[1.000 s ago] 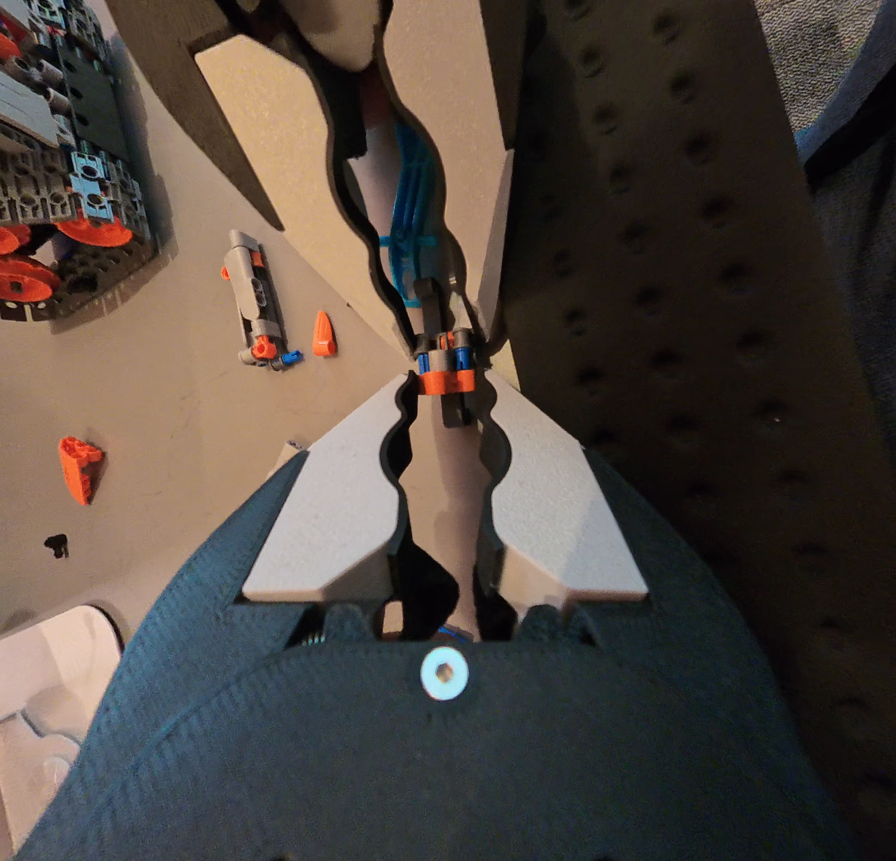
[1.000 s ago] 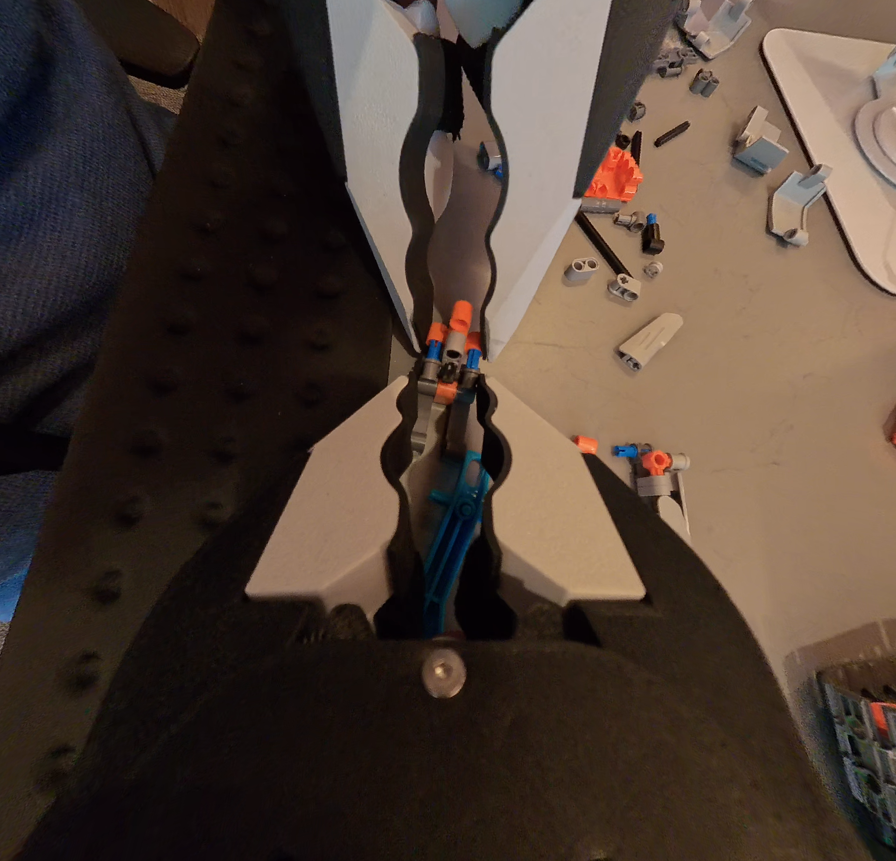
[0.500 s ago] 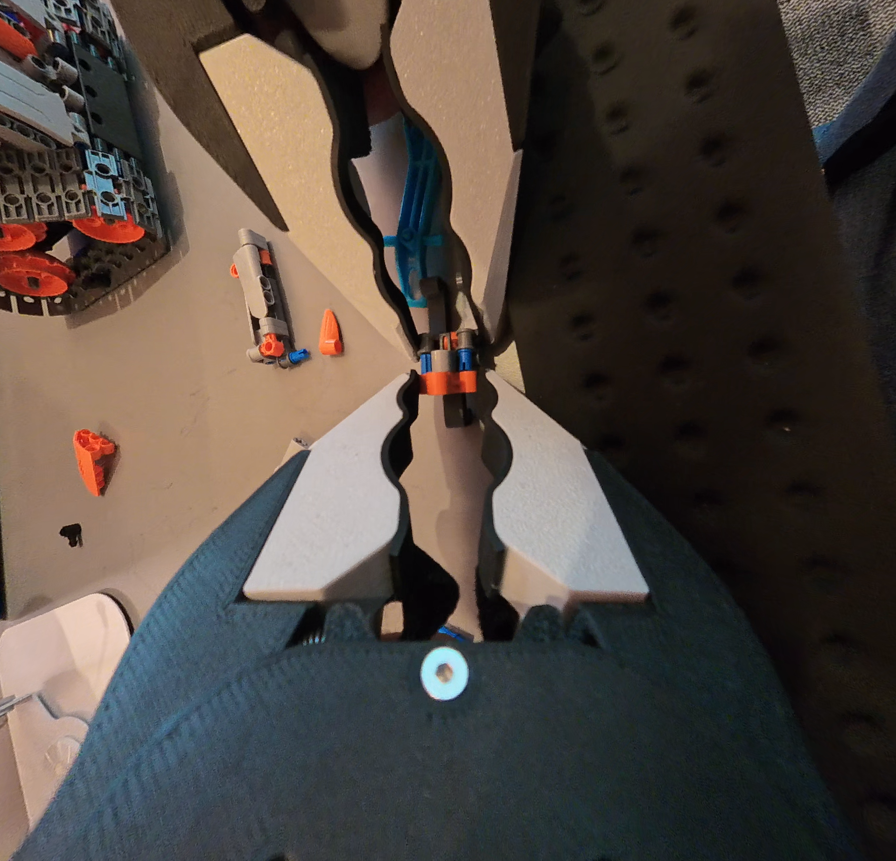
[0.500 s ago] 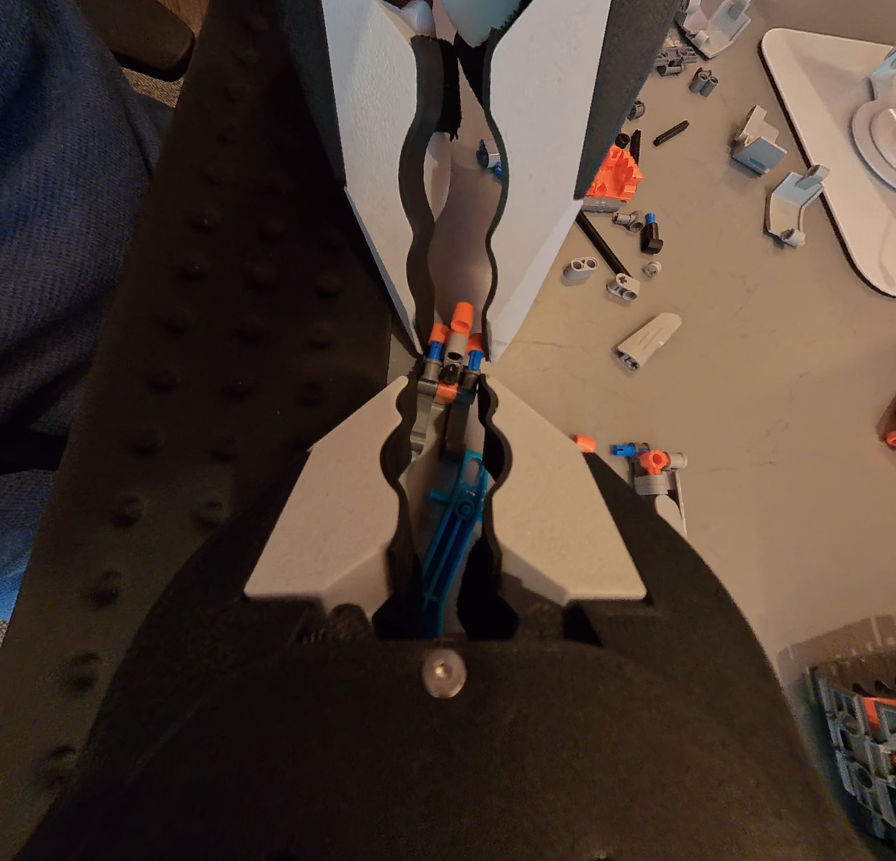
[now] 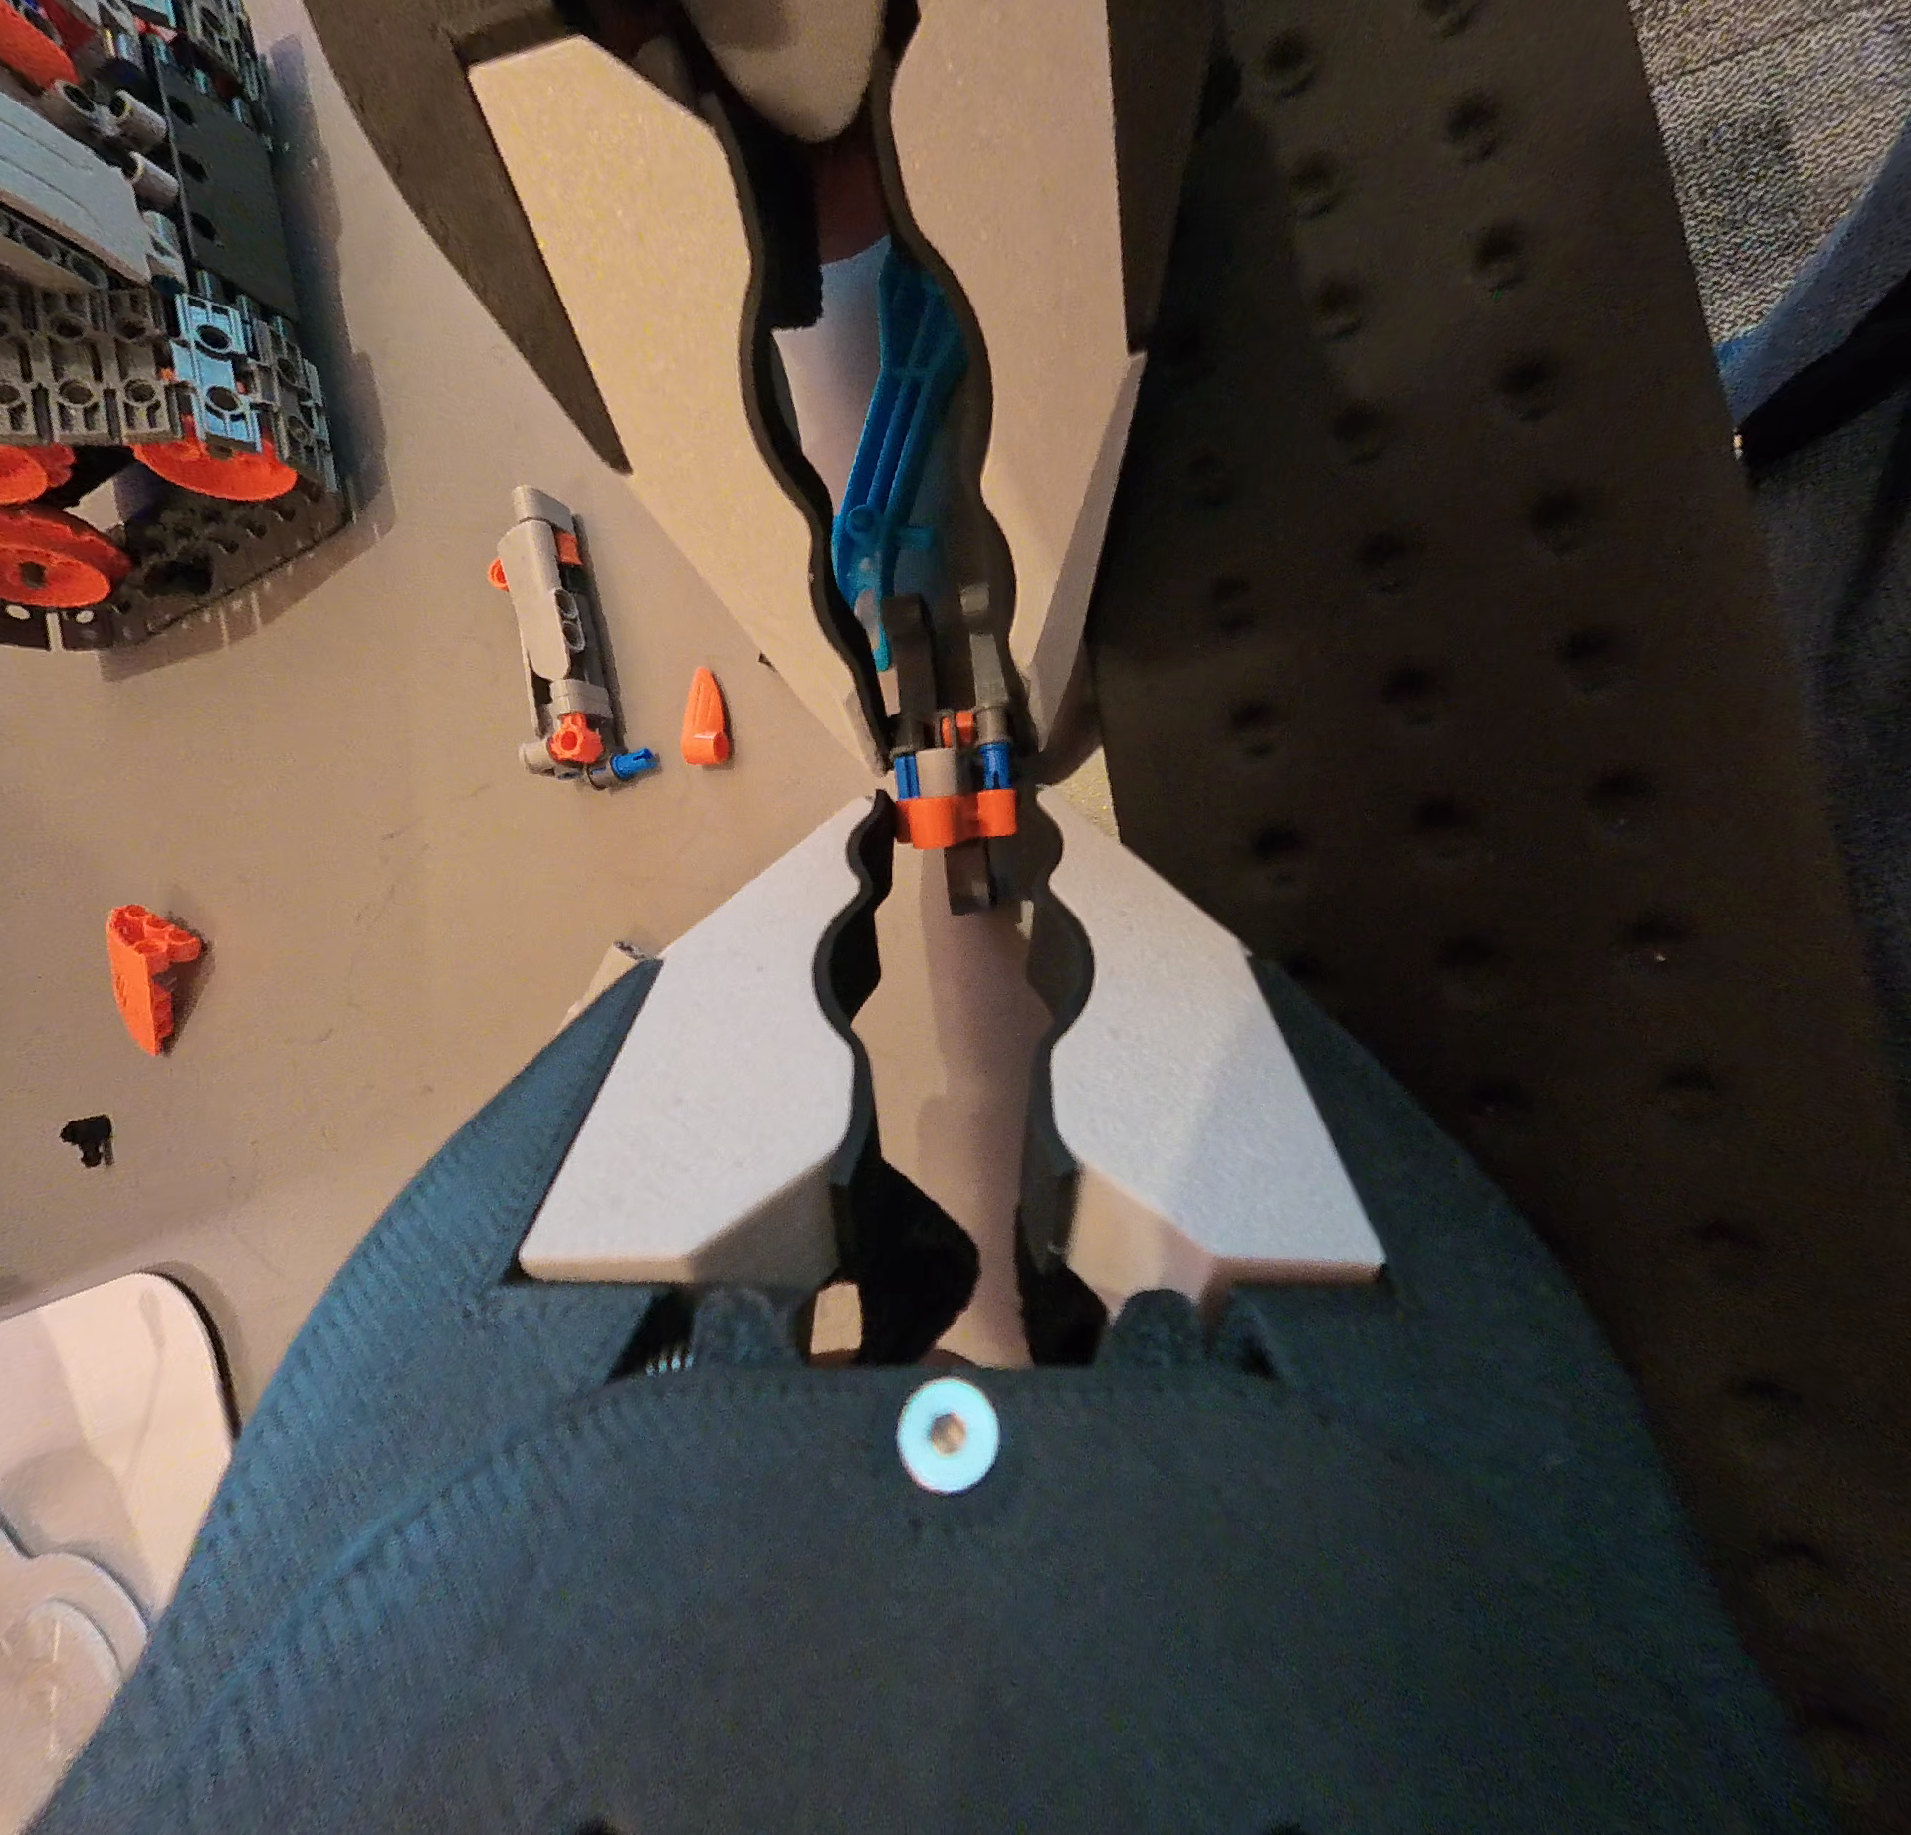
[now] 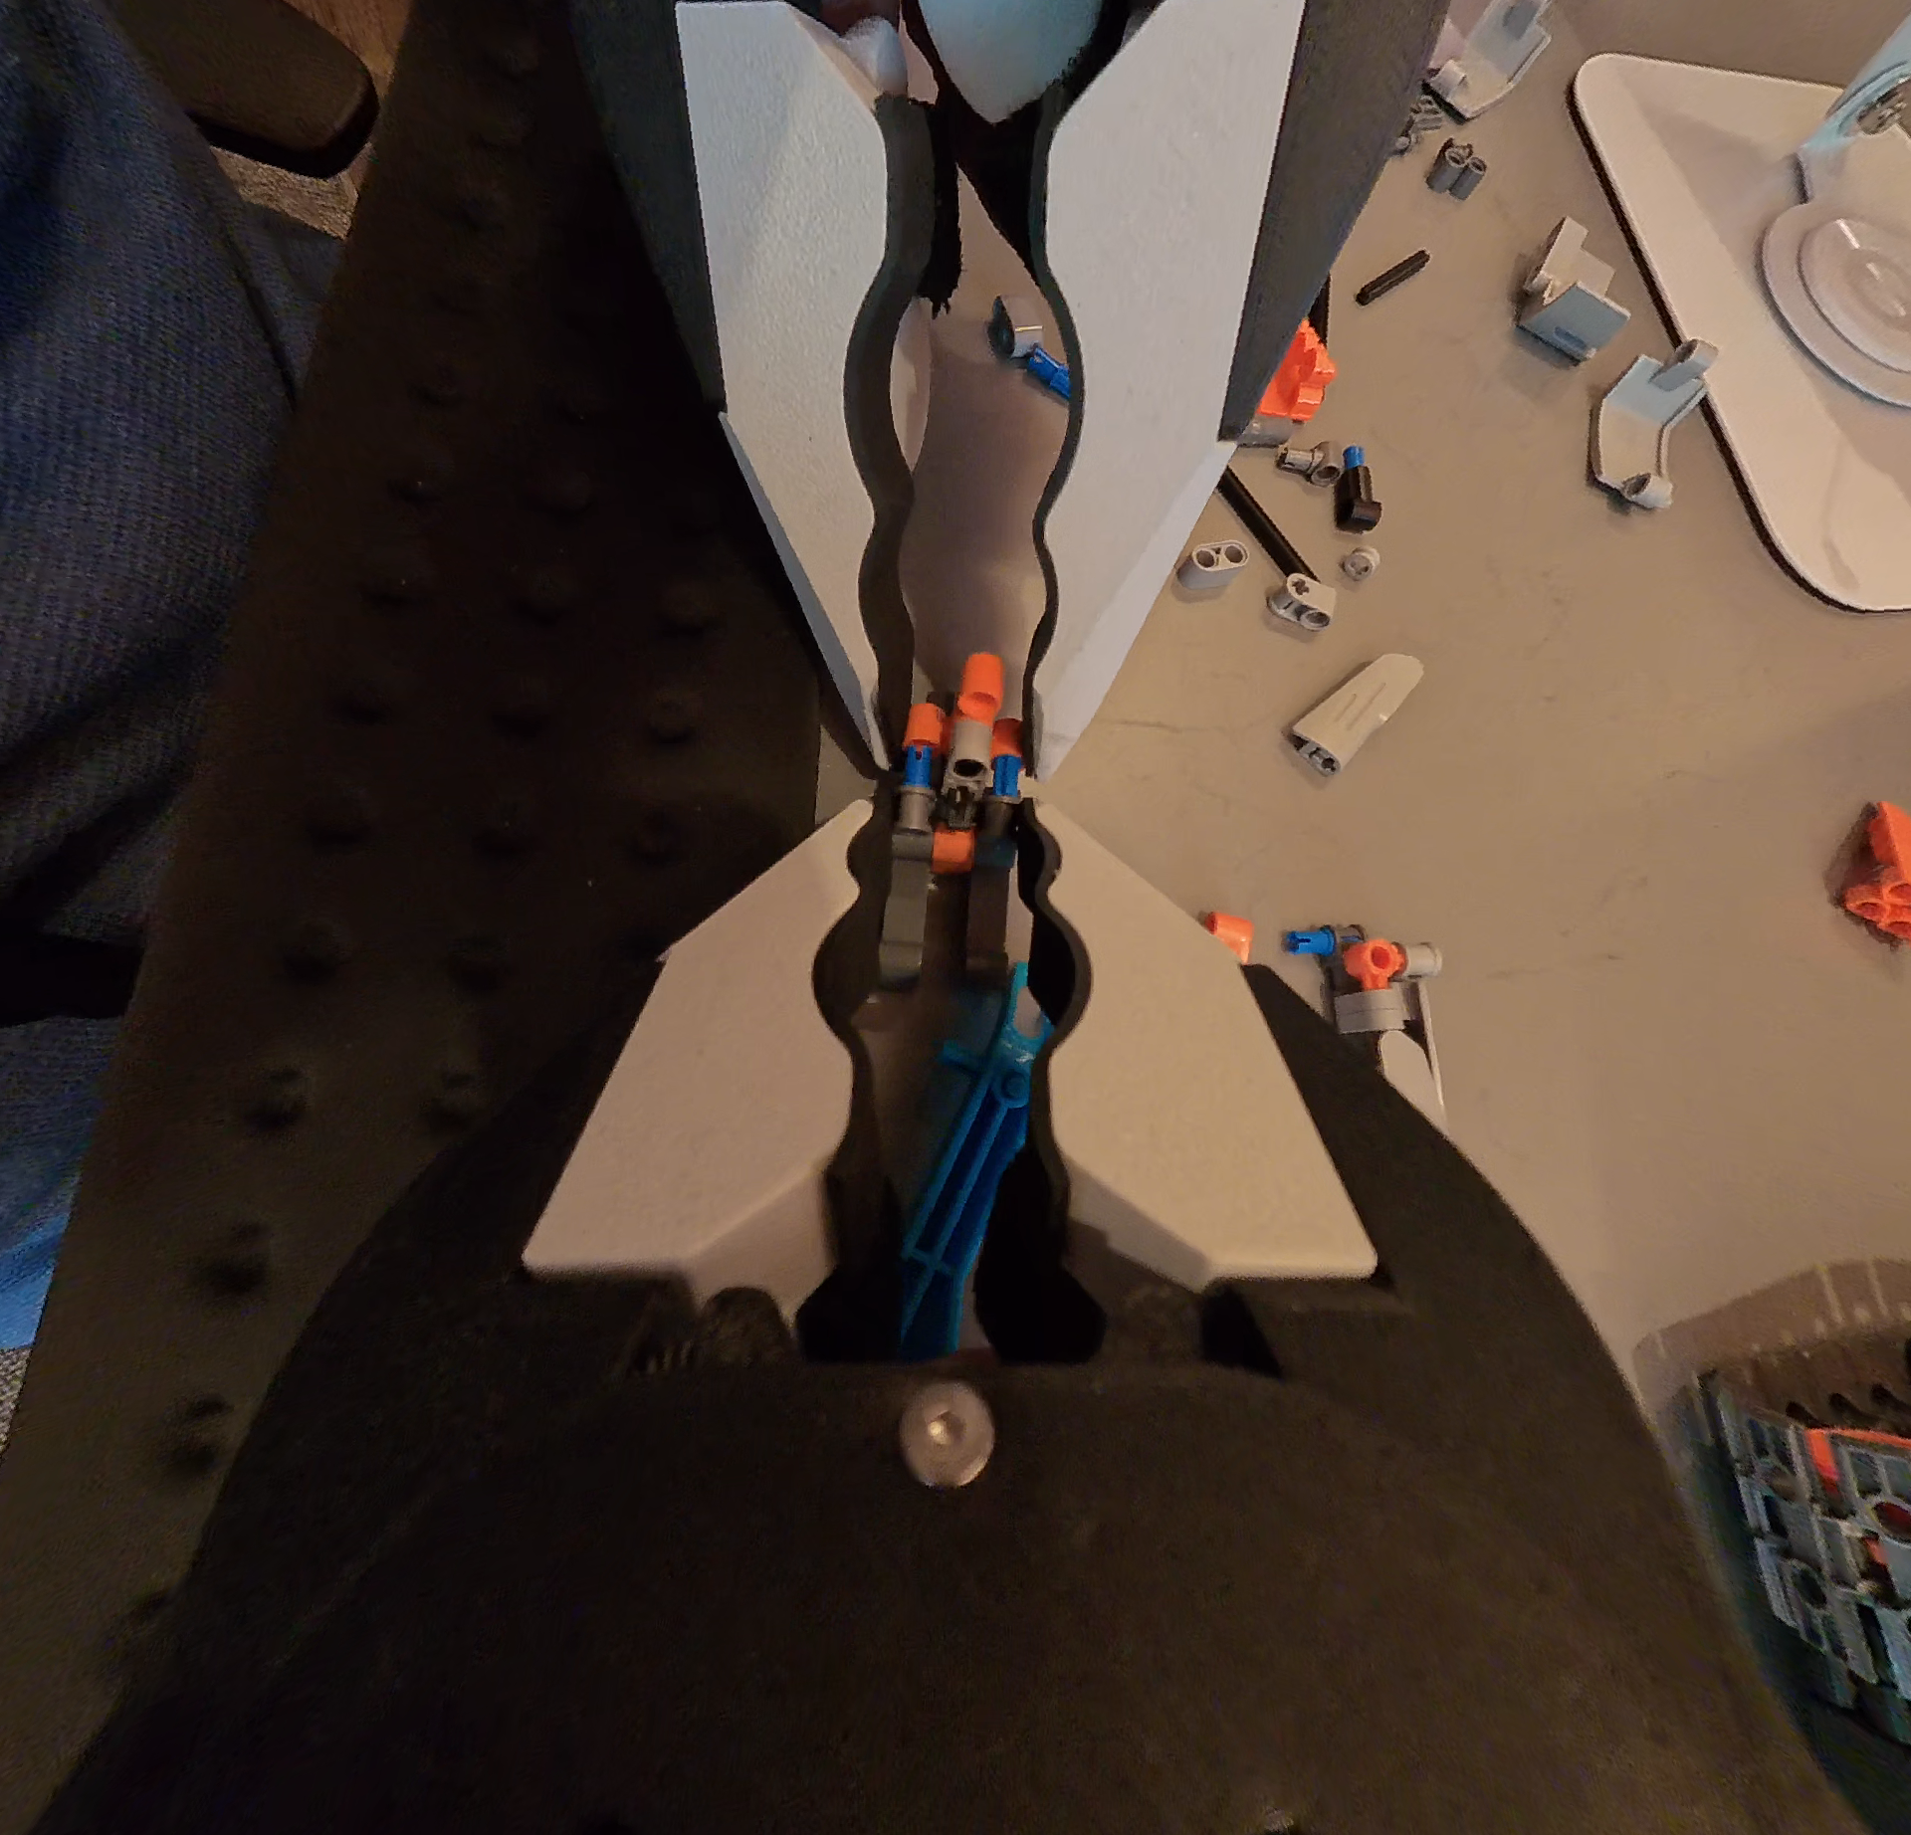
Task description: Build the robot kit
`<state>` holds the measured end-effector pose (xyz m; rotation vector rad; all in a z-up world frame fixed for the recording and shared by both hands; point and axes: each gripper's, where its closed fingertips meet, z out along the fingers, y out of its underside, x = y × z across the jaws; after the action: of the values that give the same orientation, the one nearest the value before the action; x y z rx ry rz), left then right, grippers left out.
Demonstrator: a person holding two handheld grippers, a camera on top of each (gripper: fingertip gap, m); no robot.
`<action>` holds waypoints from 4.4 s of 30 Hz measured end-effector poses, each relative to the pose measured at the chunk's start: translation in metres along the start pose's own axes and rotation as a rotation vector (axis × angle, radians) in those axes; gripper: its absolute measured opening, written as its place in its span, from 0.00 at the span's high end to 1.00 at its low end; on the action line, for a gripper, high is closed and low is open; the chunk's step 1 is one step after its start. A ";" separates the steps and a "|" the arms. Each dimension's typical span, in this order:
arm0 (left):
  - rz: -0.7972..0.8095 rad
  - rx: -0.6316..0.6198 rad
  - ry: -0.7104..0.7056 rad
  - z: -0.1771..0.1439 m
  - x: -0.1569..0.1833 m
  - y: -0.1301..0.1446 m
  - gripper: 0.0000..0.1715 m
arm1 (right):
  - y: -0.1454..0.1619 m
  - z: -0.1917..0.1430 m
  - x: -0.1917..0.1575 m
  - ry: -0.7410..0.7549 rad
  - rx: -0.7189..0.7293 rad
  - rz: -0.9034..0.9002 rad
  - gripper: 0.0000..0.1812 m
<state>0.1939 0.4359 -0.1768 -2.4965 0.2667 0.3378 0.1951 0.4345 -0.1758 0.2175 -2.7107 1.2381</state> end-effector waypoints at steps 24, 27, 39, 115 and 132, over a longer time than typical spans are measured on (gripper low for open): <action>-0.138 0.061 0.009 0.000 -0.002 -0.004 0.88 | 0.000 0.003 0.002 0.013 -0.003 -0.005 0.89; -0.137 0.055 0.009 0.000 -0.002 -0.003 0.88 | 0.000 0.003 0.002 0.013 -0.004 -0.014 0.89; -0.061 0.032 -0.050 -0.001 -0.002 -0.005 0.88 | 0.000 0.003 0.001 -0.002 0.007 -0.005 0.89; -0.131 0.020 -0.094 -0.006 -0.001 0.010 0.87 | -0.005 0.007 0.003 0.036 -0.029 -0.019 0.89; -0.061 -0.064 -0.135 -0.003 -0.005 0.008 0.87 | -0.011 -0.010 0.010 0.044 0.024 0.008 0.89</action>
<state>0.1879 0.4289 -0.1774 -2.5243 0.1263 0.4946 0.1881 0.4346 -0.1589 0.1809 -2.6631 1.2630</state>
